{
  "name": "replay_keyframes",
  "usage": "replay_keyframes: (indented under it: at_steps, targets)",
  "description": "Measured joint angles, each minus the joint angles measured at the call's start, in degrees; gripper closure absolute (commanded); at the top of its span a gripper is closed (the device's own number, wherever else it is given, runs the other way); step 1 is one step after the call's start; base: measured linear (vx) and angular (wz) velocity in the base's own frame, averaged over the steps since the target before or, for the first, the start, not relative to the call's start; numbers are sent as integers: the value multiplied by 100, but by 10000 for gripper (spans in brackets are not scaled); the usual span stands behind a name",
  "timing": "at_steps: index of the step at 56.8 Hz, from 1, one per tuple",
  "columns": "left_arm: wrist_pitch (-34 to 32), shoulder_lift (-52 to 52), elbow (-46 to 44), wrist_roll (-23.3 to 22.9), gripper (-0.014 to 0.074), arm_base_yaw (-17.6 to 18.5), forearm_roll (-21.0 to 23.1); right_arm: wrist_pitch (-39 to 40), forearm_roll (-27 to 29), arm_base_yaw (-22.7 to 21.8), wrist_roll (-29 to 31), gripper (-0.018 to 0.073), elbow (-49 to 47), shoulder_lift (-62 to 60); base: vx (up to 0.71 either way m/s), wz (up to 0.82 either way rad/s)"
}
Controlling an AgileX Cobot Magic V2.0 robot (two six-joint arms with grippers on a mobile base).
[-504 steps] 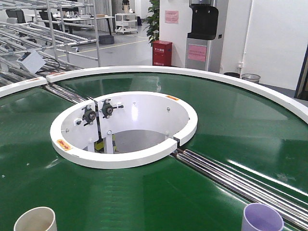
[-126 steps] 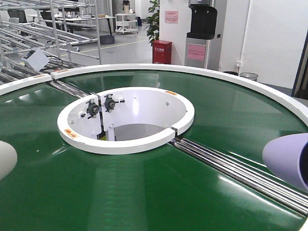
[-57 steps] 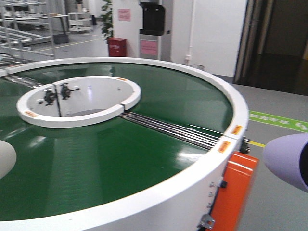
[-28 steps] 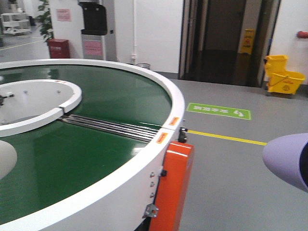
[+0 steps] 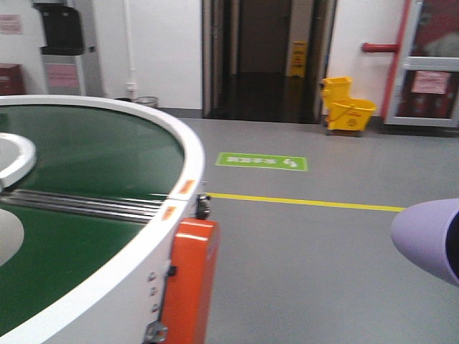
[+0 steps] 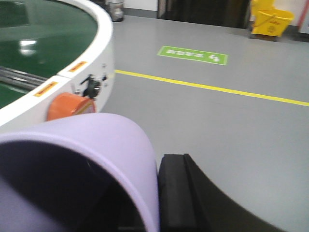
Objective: Grab cup from conveyor and place in blue bin
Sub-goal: 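Hold both cups while the base drives to the blue bins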
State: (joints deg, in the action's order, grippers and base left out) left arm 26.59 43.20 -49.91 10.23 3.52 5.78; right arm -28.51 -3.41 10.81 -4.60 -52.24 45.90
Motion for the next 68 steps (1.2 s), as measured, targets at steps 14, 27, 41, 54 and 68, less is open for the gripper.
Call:
replay_keyframes:
  at_steps: [14, 27, 41, 54, 68]
  targets:
    - [0, 0, 0, 0, 603, 0, 0, 0, -4, 0, 0, 568, 0, 0, 14, -53]
    - [0, 0, 0, 0, 603, 0, 0, 0, -4, 0, 0, 568, 0, 0, 15, -57]
    - [0, 0, 0, 0, 603, 0, 0, 0, 1, 0, 0, 568, 0, 0, 16, -63]
    - [0, 0, 0, 0, 603, 0, 0, 0, -4, 0, 0, 568, 0, 0, 19, -62]
    - [0, 0, 0, 0, 603, 0, 0, 0, -4, 0, 0, 568, 0, 0, 23, -45]
